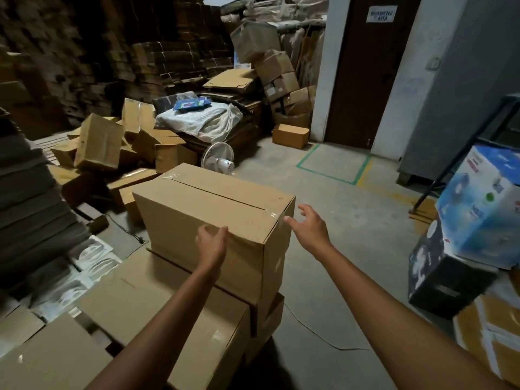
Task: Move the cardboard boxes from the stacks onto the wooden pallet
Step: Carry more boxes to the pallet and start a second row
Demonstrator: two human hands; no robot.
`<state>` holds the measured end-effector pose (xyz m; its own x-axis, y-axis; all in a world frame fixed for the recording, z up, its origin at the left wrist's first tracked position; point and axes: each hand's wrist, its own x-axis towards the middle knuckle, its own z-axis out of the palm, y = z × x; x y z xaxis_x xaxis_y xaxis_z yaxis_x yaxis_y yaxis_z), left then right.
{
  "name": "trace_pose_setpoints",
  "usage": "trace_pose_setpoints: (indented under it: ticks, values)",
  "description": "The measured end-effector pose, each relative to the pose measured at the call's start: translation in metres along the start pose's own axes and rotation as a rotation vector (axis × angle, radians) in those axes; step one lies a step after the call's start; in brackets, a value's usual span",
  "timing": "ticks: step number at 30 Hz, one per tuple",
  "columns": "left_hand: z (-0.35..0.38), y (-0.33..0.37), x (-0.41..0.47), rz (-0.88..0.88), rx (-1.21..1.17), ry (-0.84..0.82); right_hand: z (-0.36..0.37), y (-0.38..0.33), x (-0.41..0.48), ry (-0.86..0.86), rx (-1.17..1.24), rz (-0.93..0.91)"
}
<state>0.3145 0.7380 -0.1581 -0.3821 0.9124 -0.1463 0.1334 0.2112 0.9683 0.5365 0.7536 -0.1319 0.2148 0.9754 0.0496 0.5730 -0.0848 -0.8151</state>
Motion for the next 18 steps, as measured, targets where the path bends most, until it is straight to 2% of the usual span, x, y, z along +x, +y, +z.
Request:
trace_pose_setpoints:
  ticks: [3,6,11,14,18]
  values:
    - [0.024,-0.001,0.023,-0.343,-0.328,0.11,0.001,0.019,0.06,-0.078,0.065,0.068]
    - [0.046,-0.003,0.035,-0.473,-0.444,0.184,0.005,0.034,0.116,-0.157,0.135,0.15]
    - [0.076,-0.006,0.042,-0.558,-0.583,0.215,0.017,0.048,0.182,-0.291,0.3,0.251]
    - [0.09,-0.009,0.039,-0.538,-0.555,0.219,0.028,0.053,0.202,-0.375,0.366,0.278]
    - [0.085,-0.01,0.032,-0.467,-0.49,0.286,0.036,0.051,0.193,-0.484,0.308,0.324]
